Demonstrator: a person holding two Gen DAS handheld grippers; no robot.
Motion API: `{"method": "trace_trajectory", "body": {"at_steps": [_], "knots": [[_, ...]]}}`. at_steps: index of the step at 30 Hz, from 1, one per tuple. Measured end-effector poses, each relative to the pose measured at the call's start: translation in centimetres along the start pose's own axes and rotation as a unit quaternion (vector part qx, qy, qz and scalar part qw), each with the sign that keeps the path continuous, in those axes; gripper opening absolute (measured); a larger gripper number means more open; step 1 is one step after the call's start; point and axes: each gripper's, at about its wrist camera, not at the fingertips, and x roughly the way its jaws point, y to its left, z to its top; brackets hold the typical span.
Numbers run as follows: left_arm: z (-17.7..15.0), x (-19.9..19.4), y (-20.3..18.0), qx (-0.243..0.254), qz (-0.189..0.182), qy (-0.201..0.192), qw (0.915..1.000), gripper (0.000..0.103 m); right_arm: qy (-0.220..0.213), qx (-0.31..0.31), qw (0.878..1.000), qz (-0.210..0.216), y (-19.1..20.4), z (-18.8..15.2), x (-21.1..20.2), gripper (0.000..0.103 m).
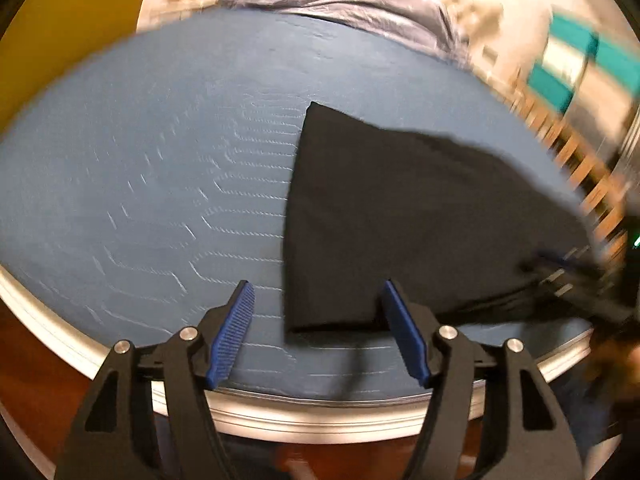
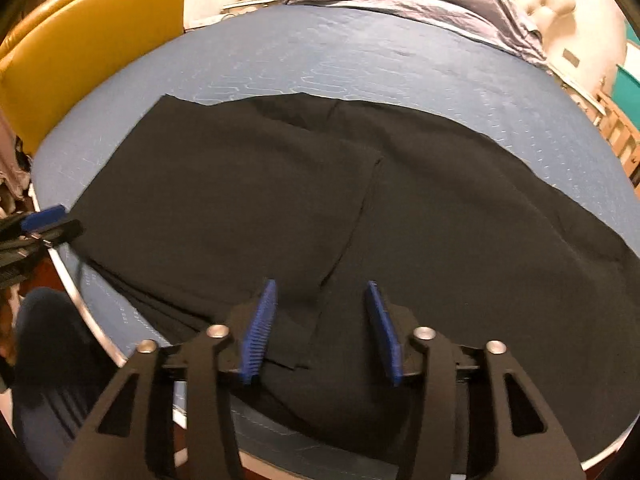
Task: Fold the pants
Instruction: 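Grasp the end of the folded trousers with the left gripper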
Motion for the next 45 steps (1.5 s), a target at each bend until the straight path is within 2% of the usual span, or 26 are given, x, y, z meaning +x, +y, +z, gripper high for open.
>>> {"method": "trace_trajectory", "body": {"at_steps": [1, 2, 4, 6, 9, 11, 13, 14, 15, 17, 18, 23, 26, 30, 32, 33, 34, 35, 36, 38, 39, 42, 45], "knots": [[0.0, 0.2, 1.5, -0.050, -0.037, 0.003, 0.9981, 0.067, 0.002, -0.001, 1.000, -0.003, 0.0, 0.1, 0.0, 0.052], [-0.1, 0.3, 2.1, -0.077, -0.055, 0.004, 0.9955, 0.065, 0.003, -0.003, 1.000, -0.006, 0.2, 0.2, 0.0, 0.053], [-0.3, 0.3, 2.9, -0.104, -0.079, -0.002, 0.9914, 0.065, 0.000, -0.007, 1.000, -0.017, 0.5, 0.1, 0.1, 0.055], [-0.9, 0.7, 2.7, -0.126, -0.141, 0.011, 0.9818, 0.061, -0.005, -0.003, 1.000, -0.021, 0.6, -0.1, 0.2, 0.056], [-1.1, 1.7, 3.0, -0.158, -0.151, 0.022, 0.9755, 0.058, -0.009, 0.002, 0.999, -0.031, 0.6, -0.1, 0.5, 0.056], [-1.2, 2.0, 4.0, -0.202, -0.176, 0.018, 0.9632, 0.058, -0.008, 0.004, 0.999, -0.032, 0.2, -0.1, 0.7, 0.056], [-1.0, 2.2, 4.5, -0.223, -0.193, 0.019, 0.9553, 0.057, -0.007, 0.006, 0.999, -0.032, 0.1, -0.3, 0.6, 0.056], [-1.0, 2.2, 4.6, -0.227, -0.196, 0.020, 0.9537, 0.051, -0.007, 0.007, 0.999, -0.032, 0.0, -0.2, 0.6, 0.056], [-1.1, 2.2, 4.7, -0.230, -0.197, 0.021, 0.9528, 0.039, -0.007, 0.008, 0.999, -0.031, 0.0, -0.3, 0.6, 0.056], [-1.2, 2.3, 5.2, -0.242, -0.212, 0.020, 0.9467, 0.030, -0.008, 0.008, 0.999, -0.031, 0.2, -0.6, 0.4, 0.056], [-1.2, 2.2, 5.3, -0.246, -0.221, 0.018, 0.9436, 0.030, -0.008, 0.008, 0.999, -0.031, 0.2, -0.6, 0.4, 0.056], [-0.9, 1.9, 4.7, -0.232, -0.230, 0.010, 0.9451, 0.028, -0.008, 0.010, 1.000, -0.026, -0.1, -0.6, 0.4, 0.056], [-0.8, 2.5, 4.7, -0.235, -0.205, 0.020, 0.9500, 0.043, -0.009, 0.011, 1.000, -0.023, -0.2, -0.7, 0.4, 0.057], [-0.8, 2.8, 5.2, -0.253, -0.202, 0.022, 0.9459, 0.045, -0.009, 0.012, 1.000, -0.021, -0.3, -0.7, 0.4, 0.057], [-0.5, 3.0, 5.1, -0.245, -0.196, 0.030, 0.9490, 0.042, -0.010, 0.012, 1.000, -0.019, -0.4, -0.8, 0.4, 0.058], [-0.2, 3.0, 5.0, -0.242, -0.193, 0.030, 0.9503, 0.030, -0.010, 0.013, 1.000, -0.019, -0.5, -0.8, 0.4, 0.059], [-0.1, 2.8, 5.0, -0.238, -0.194, 0.029, 0.9512, 0.022, -0.009, 0.014, 1.000, -0.019, -0.6, -0.7, 0.4, 0.060], [0.1, 2.5, 4.8, -0.229, -0.192, 0.026, 0.9539, 0.018, -0.008, 0.014, 1.000, -0.019, -0.6, -0.7, 0.4, 0.061], [0.4, 1.9, 4.2, -0.211, -0.182, 0.020, 0.9602, 0.016, -0.005, 0.016, 1.000, -0.017, -0.8, -0.5, 0.4, 0.063], [0.9, 1.0, 3.2, -0.181, -0.167, 0.011, 0.9692, 0.016, 0.007, 0.027, 1.000, -0.013, -1.4, 0.0, 0.3, 0.072], [1.2, 0.5, 2.7, -0.164, -0.159, 0.004, 0.9736, 0.015, 0.011, 0.032, 0.999, -0.013, -1.7, 0.2, 0.1, 0.073], [1.6, -0.6, 1.3, -0.129, -0.135, -0.012, 0.9822, 0.015, -0.008, 0.052, 0.999, -0.015, -2.5, 1.4, -2.2, 0.075], [1.9, -1.6, -0.8, -0.082, -0.101, -0.031, 0.9910, 0.014, -0.021, 0.054, 0.998, 0.013, -2.2, 3.6, -4.5, 0.078]]}}
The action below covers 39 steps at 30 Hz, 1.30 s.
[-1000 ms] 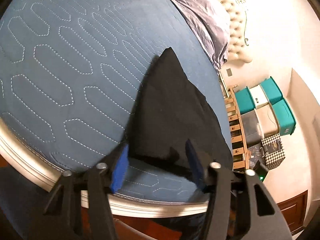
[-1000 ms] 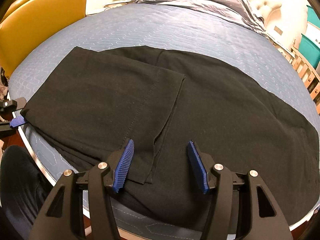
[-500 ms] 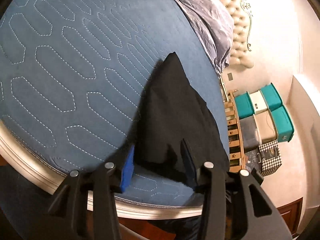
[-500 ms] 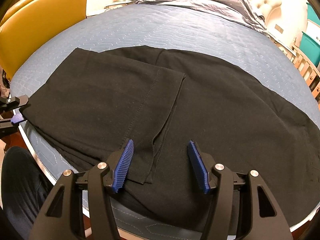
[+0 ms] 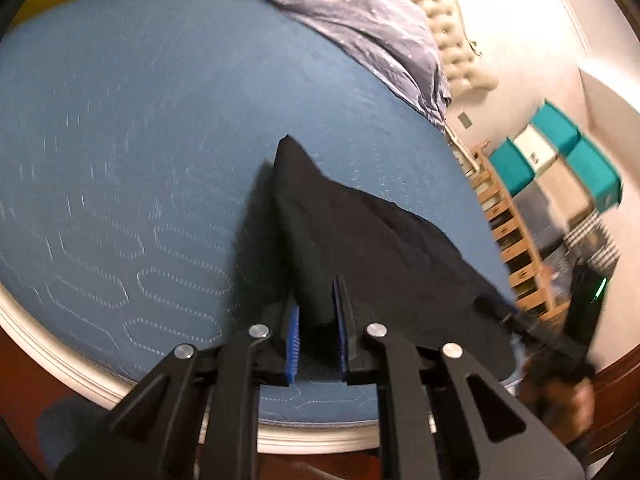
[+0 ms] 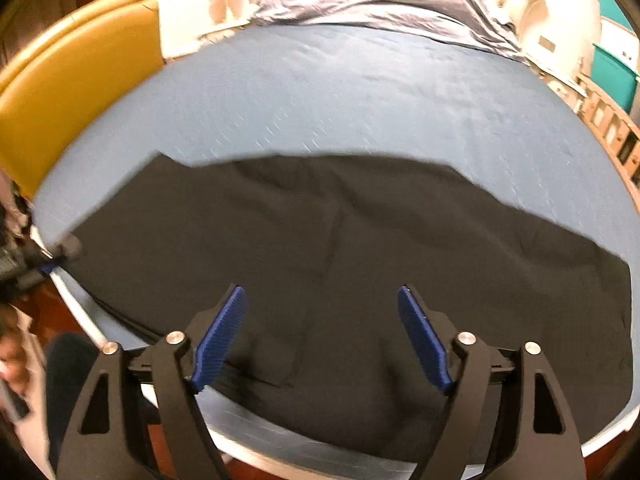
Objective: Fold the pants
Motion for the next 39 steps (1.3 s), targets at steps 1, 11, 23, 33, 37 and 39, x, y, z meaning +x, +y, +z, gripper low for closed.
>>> {"method": "trace_trajectory", "body": {"at_steps": [1, 11, 23, 33, 37, 39], "knots": [[-0.1, -0.2, -0.8, 0.016, 0.009, -0.006, 0.9998, 0.014, 0.009, 0.006, 1.000, 0.022, 0.5, 1.1, -0.3, 0.078], [-2.8, -1.1, -9.8, 0.193, 0.108, -0.063, 0.9732, 0.013, 0.134, 0.052, 0.961, 0.235, 8.5, 11.2, 2.5, 0.081], [-8.4, 0.4, -16.5, 0.326, 0.156, -0.092, 0.9281, 0.012, 0.219, -0.011, 0.955, 0.197, 10.6, 10.2, 6.4, 0.047], [-8.7, -1.8, -10.7, 0.117, 0.028, -0.064, 0.9906, 0.072, 0.180, 0.024, 0.951, 0.250, 2.4, 8.1, 3.5, 0.006], [-10.7, 0.3, -8.8, 0.089, 0.018, -0.002, 0.9958, 0.073, 0.153, 0.060, 0.951, 0.261, -2.2, 8.8, 1.0, 0.006], [-11.5, 1.3, -8.9, 0.069, 0.006, 0.015, 0.9975, 0.082, 0.142, 0.075, 0.952, 0.260, -4.2, 9.3, 0.0, 0.006]]}}
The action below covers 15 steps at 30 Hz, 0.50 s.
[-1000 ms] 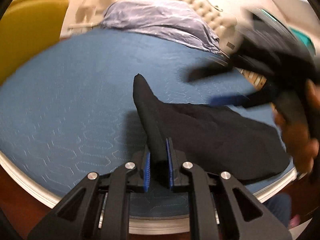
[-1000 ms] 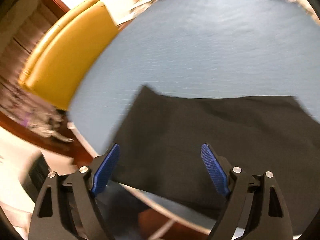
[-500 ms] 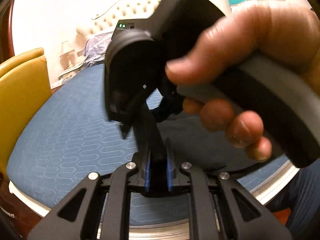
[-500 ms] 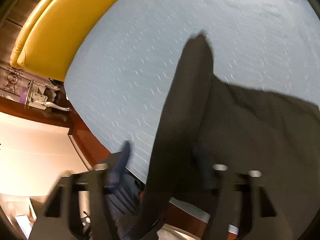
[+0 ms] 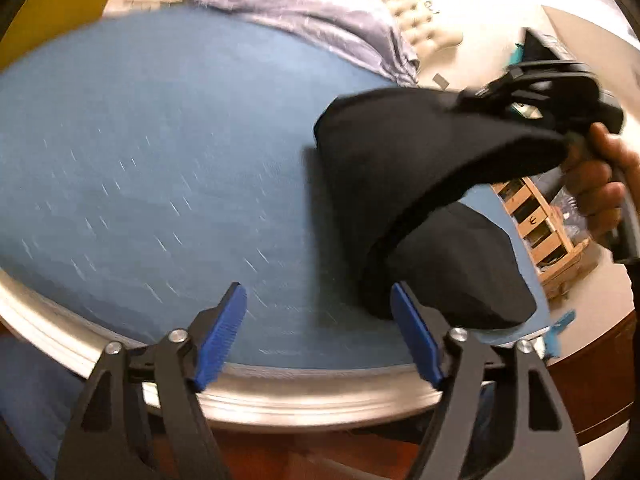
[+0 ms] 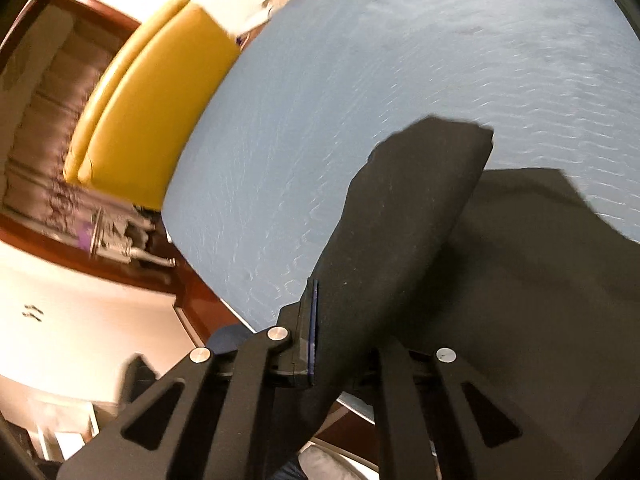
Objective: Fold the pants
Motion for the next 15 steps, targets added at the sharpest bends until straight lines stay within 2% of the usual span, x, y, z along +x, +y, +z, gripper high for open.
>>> {"method": "trace_trajectory", "body": {"at_steps": [1, 4, 6, 8, 12, 15], "knots": [[-0.4, 0.5, -0.4, -0.012, -0.015, 0.001, 0.9998, 0.084, -0.006, 0.006, 1.000, 0.002, -0.5, 0.0, -0.8, 0.006], [0.1, 2.7, -1.6, -0.009, -0.022, -0.003, 0.9997, 0.088, -0.022, 0.012, 1.000, 0.001, -1.5, 0.1, -3.0, 0.006], [-0.4, 4.1, -3.2, 0.011, -0.008, -0.006, 0.9999, 0.090, -0.027, 0.009, 1.000, -0.002, -1.9, -0.2, -3.8, 0.006], [0.1, 5.8, -4.5, 0.003, 0.000, -0.005, 1.0000, 0.090, -0.030, 0.006, 1.000, -0.006, -2.5, -0.5, -4.8, 0.006], [0.7, 8.6, -6.3, 0.002, 0.060, -0.008, 0.9982, 0.090, -0.041, 0.007, 0.999, -0.010, -4.4, -1.6, -7.7, 0.006], [0.2, 10.0, -8.6, 0.062, 0.126, -0.020, 0.9900, 0.090, -0.046, 0.004, 0.999, -0.017, -6.4, -2.9, -9.9, 0.006]]}}
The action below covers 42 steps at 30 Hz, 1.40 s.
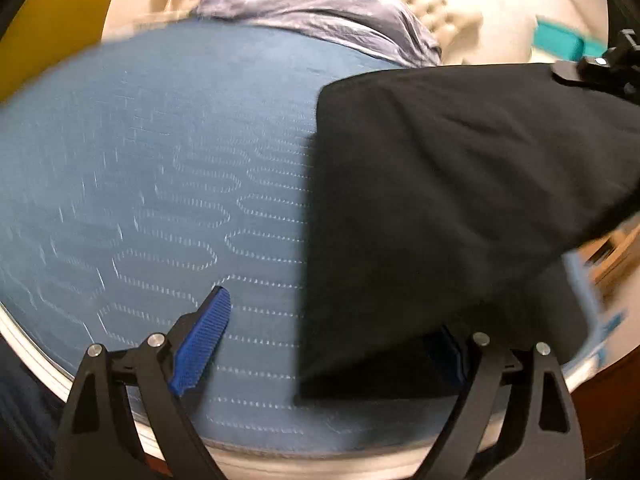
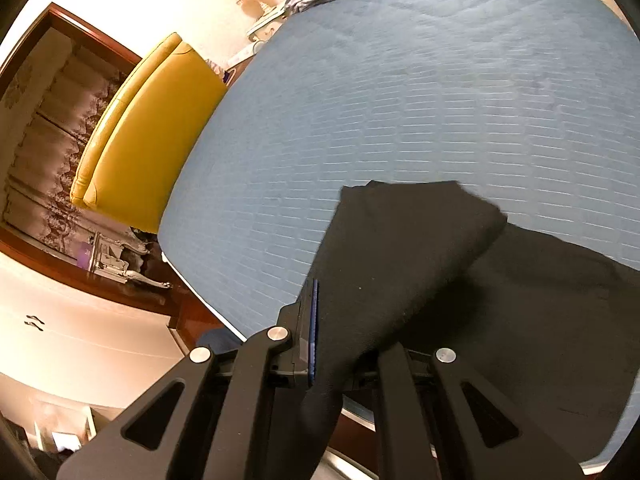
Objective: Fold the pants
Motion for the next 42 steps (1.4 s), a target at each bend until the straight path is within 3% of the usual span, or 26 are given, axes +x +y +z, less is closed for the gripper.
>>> {"method": "trace_trajectory", "body": {"at_steps": [4, 9, 13, 17, 18, 20, 25, 29, 31, 33, 38, 42], "knots": [[-1.9, 0.3, -2.6, 0.105, 0.073, -0.013, 0.9918, 0.090, -0.005, 0.003, 1.000, -0.025, -6.1, -2.8, -2.6, 0.006], [-2.9, -0.7, -3.7, 0.179, 0.110, -0.044, 0.9767, 0.090, 0.010, 0.048, 0.998, -0.046, -16.7, -8.4, -2.1, 0.006], [-3.2, -1.3, -4.1, 0.200, 0.113, -0.040, 0.9724, 0.090, 0.000, 0.083, 0.997, 0.010, -20.7, -11.5, -0.7, 0.008], [-3.5, -2.2, -3.7, 0.202, 0.095, -0.037, 0.9740, 0.090, -0.033, 0.129, 0.988, 0.074, -23.2, -12.5, -1.2, 0.035], [-3.7, -2.5, -4.1, 0.202, 0.092, -0.035, 0.9744, 0.090, -0.049, 0.140, 0.984, 0.100, -23.8, -12.6, -1.5, 0.046], [-3.6, -2.4, -4.1, 0.202, 0.088, -0.031, 0.9750, 0.090, -0.076, 0.155, 0.975, 0.143, -24.5, -12.2, -1.9, 0.057], [-3.1, -2.1, -4.5, 0.199, 0.082, -0.026, 0.9763, 0.090, -0.103, 0.187, 0.961, 0.176, -25.9, -10.2, -1.8, 0.059], [-3.1, -2.3, -4.8, 0.206, 0.082, -0.027, 0.9747, 0.090, -0.124, 0.214, 0.952, 0.179, -26.9, -9.3, -1.8, 0.055], [-3.0, -2.6, -5.0, 0.207, 0.082, -0.032, 0.9744, 0.090, -0.126, 0.205, 0.964, 0.115, -26.0, -9.0, -1.8, 0.008], [-2.8, -3.0, -5.3, 0.206, 0.077, -0.039, 0.9747, 0.090, -0.123, 0.177, 0.975, 0.058, -24.8, -9.0, -2.2, 0.006], [-2.7, -3.5, -6.4, 0.216, 0.063, -0.050, 0.9730, 0.090, -0.147, 0.132, 0.980, 0.027, -22.9, -8.7, -7.0, 0.005], [-3.0, -3.7, -7.1, 0.227, 0.048, -0.050, 0.9713, 0.090, -0.143, 0.145, 0.979, 0.011, -24.2, -8.8, -9.4, 0.005]]}}
